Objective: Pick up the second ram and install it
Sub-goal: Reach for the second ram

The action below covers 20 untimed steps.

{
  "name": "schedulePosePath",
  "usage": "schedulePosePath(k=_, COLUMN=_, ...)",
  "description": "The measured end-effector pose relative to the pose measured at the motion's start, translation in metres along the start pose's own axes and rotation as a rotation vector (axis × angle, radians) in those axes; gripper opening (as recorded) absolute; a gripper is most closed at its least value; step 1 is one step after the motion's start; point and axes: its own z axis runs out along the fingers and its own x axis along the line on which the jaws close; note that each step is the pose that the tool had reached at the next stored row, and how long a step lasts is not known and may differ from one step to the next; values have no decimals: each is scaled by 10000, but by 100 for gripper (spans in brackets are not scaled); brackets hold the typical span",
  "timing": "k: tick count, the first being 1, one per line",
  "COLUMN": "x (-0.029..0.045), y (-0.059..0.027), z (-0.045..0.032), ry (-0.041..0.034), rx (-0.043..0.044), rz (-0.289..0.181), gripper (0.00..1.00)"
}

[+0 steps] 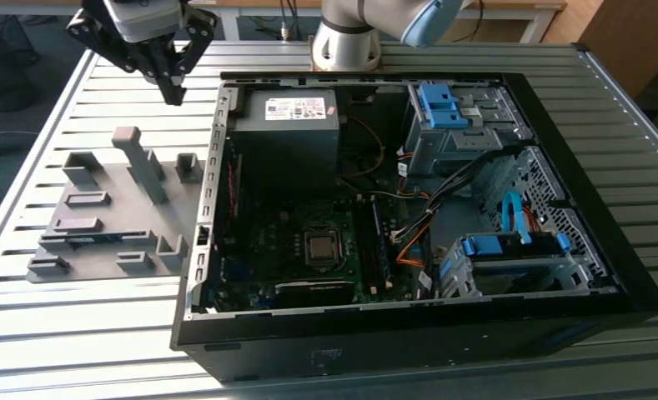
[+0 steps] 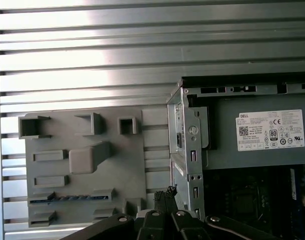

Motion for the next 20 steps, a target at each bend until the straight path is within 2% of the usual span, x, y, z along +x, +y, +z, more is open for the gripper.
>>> schedulePosePath(k=20, x=52, y=-4, z=5, ry=2, rx=0, rz=0, gripper=11)
